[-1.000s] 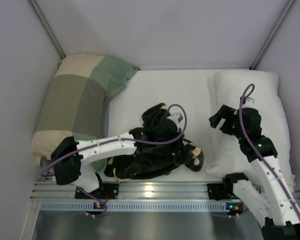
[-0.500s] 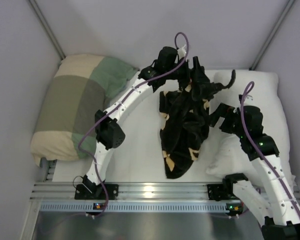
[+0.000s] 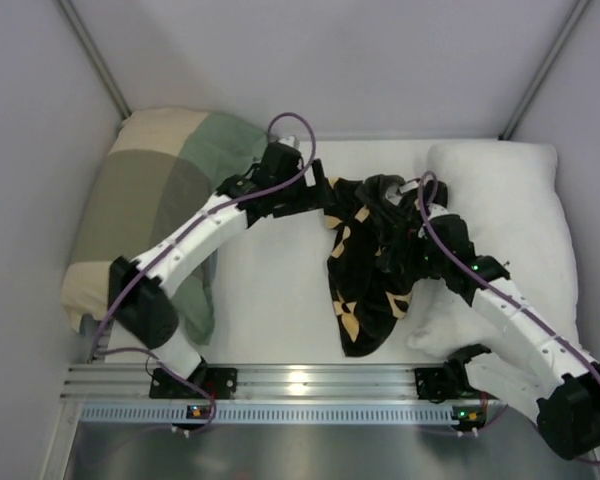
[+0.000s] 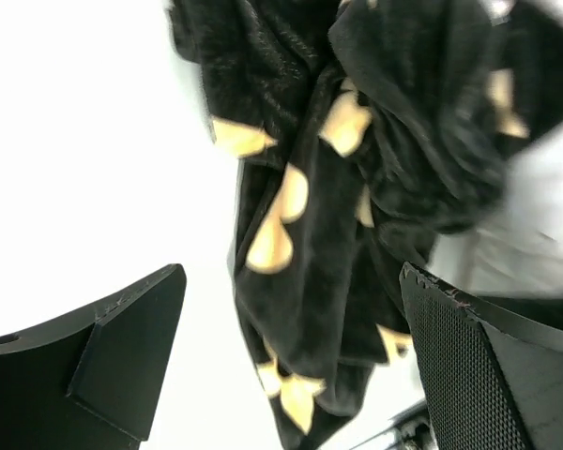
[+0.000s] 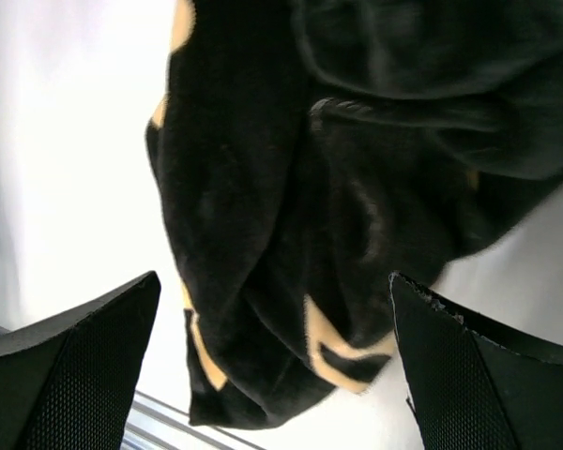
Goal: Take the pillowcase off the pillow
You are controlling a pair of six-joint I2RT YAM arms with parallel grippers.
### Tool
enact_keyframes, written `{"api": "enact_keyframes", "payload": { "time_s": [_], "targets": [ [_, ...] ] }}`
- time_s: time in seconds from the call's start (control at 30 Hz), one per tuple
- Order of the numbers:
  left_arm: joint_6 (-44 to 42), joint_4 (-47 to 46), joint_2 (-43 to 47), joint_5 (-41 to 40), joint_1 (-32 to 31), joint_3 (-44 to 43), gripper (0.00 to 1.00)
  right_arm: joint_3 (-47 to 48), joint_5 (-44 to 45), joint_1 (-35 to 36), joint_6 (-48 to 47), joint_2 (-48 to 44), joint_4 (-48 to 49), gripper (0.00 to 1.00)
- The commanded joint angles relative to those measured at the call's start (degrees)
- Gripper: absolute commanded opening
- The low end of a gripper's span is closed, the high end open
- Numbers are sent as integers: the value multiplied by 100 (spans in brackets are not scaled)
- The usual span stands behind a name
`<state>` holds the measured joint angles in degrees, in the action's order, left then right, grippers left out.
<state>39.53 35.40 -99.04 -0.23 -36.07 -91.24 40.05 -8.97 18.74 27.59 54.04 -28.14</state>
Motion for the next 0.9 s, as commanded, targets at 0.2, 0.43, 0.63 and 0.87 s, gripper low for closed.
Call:
{"api": "enact_keyframes", "payload": {
  "time_s": [0.2,0.43,0.63,0.87],
  "targets": [
    [433,-833,3689,294,-207,3005,85,-612,1099,2106,1369,1116,1565,2],
    [845,-850,5104,620,-216,4351,63,-578,2021,2626,1793,2169,1470,0],
    [872,-850,5290,989,-225,4519,61,-157,2803,2469,2004,3224,1329,0],
    [864,-833,5404,1192,-233,4738,62,1108,2655,1072,1424,4403,1250,1]
  ]
}}
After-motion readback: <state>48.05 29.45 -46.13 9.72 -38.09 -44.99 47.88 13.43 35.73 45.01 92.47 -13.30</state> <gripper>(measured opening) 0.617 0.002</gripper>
